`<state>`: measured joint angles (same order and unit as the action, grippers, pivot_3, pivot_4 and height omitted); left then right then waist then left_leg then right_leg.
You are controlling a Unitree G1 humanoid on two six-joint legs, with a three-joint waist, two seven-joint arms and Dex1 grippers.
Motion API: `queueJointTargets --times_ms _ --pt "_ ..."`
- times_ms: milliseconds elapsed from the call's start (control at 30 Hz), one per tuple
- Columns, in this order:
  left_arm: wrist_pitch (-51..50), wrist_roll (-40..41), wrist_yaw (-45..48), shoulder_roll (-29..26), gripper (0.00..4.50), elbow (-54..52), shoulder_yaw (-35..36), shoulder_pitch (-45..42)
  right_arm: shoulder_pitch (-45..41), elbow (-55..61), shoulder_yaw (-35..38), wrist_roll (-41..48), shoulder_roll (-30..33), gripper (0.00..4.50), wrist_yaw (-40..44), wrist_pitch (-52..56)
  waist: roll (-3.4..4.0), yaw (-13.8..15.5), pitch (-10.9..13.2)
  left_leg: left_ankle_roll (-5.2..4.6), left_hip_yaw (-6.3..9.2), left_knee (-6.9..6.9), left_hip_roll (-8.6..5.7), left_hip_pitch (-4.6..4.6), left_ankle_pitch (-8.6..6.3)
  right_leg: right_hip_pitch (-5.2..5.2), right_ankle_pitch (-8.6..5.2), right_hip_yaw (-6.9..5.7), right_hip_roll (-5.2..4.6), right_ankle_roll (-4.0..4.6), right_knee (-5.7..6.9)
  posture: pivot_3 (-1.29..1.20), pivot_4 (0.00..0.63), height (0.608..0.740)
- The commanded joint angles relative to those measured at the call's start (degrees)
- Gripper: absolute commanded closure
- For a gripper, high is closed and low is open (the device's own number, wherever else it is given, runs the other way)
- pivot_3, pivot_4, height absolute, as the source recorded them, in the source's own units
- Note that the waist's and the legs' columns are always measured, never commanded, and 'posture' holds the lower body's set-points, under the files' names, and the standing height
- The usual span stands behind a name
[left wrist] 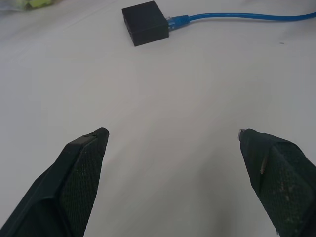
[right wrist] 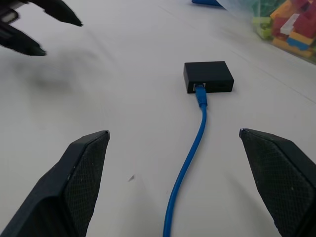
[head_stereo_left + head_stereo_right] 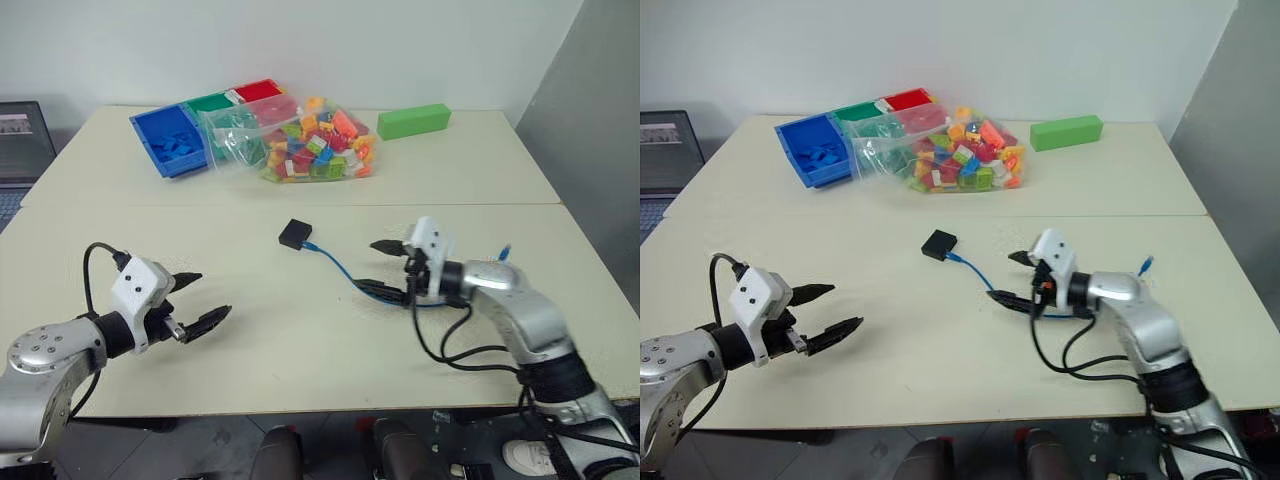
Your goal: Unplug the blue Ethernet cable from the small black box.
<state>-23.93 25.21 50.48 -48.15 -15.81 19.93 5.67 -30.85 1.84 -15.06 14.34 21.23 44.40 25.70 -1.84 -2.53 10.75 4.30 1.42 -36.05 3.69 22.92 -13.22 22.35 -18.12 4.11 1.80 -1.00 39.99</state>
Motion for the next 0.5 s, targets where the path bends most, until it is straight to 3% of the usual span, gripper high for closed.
queueJointTargets --times_ms 33,267,467,500 --pt "1.9 1.0 2.1 -0.8 0.0 0.3 1.4 -0.9 -4.3 -7.6 -2.6 -5.5 -4.8 0.04 -3.7 -5.8 0.01 0.0 0.0 0.0 0.0 0.0 0.0 -0.02 0.0 -0.02 0.03 -0.01 0.0 0.05 0.0 0.0 0.15 0.74" --pt "2.0 0.7 3.5 -1.4 0.0 -0.1 1.9 -1.7 -17.5 -37.4 -4.8 -12.4 -17.0 0.04 -6.9 -17.7 0.01 -0.6 0.0 0.0 0.0 0.02 0.01 -0.01 0.0 0.01 0.17 -0.04 0.01 0.29 0.03 0.0 0.15 0.74" --pt "2.1 0.5 3.3 -1.0 0.0 -0.8 2.3 -1.3 -24.2 -53.5 -2.2 -14.1 -21.3 0.04 -9.0 -23.2 0.01 -0.5 0.0 0.01 -0.01 0.02 -0.02 0.02 0.0 0.0 0.17 -0.04 -0.07 0.3 0.01 0.0 0.15 0.74" --pt "2.2 0.5 3.3 -0.9 0.0 -0.9 2.4 -1.1 -25.0 -55.2 -1.6 -14.2 -21.5 0.2 -9.4 -23.7 0.01 -0.6 0.0 0.01 -0.01 0.02 -0.02 0.01 0.0 0.0 0.17 -0.04 -0.07 0.3 0.02 0.0 0.15 0.74"
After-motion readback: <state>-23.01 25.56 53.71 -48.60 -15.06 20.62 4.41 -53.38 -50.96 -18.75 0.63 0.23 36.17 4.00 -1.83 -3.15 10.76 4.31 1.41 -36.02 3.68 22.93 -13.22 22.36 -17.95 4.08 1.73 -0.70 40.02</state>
